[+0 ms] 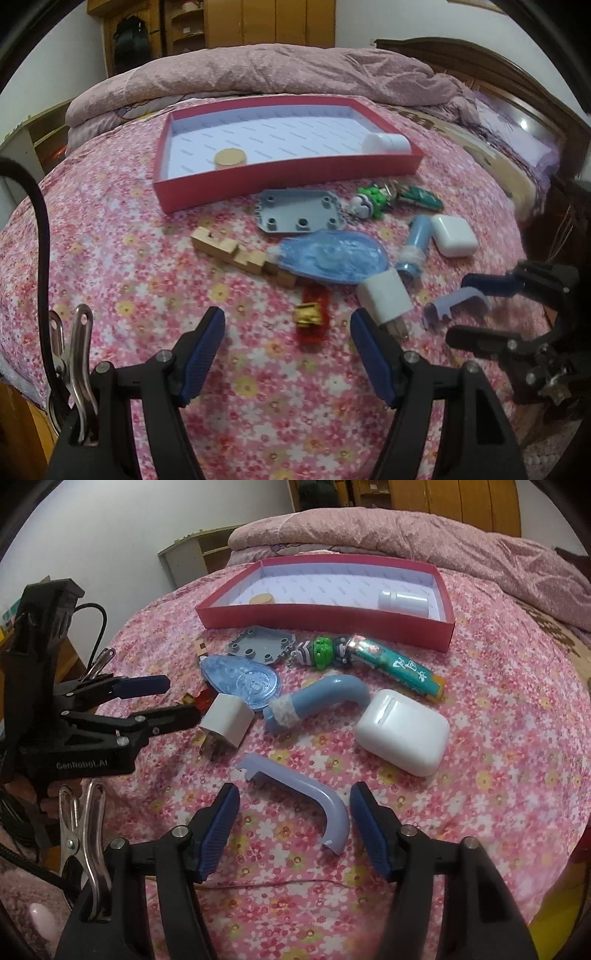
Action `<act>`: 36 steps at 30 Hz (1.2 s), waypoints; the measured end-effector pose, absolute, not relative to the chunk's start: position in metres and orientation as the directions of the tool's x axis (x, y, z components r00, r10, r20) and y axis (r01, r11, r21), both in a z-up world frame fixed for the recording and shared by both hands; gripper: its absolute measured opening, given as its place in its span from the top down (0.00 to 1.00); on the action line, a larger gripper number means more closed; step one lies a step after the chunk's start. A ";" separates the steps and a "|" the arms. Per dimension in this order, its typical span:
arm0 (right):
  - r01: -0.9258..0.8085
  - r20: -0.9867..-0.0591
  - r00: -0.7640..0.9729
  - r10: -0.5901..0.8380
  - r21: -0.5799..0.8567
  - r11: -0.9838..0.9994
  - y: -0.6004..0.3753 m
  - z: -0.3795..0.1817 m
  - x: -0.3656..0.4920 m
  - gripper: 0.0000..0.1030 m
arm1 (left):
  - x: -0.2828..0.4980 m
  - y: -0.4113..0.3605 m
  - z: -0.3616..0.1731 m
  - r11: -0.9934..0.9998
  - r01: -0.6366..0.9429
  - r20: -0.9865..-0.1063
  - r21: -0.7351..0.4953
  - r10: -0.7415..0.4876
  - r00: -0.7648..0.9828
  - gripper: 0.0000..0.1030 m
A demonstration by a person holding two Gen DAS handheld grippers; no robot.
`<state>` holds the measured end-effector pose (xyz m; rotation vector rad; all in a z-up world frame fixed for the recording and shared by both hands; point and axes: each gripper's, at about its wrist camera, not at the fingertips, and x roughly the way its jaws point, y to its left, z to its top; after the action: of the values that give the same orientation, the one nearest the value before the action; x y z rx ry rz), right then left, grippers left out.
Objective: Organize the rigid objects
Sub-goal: 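Lift both tools out of the box and move toward the remaining items, then grasp the red toy figure with the left tool while the right tool grasps the lavender piece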
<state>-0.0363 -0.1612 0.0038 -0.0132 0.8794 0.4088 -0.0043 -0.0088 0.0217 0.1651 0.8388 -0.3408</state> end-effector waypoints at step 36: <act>-0.330 -0.670 0.635 0.384 0.215 0.919 -0.178 0.005 -0.040 0.82 | -0.002 -0.002 0.040 0.958 0.284 -0.694 -0.037 -0.229 0.682 0.78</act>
<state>-0.0398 -0.1777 0.0047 0.0743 0.7829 0.4087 -0.0019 -0.0018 0.0398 0.0754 0.7681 -0.2879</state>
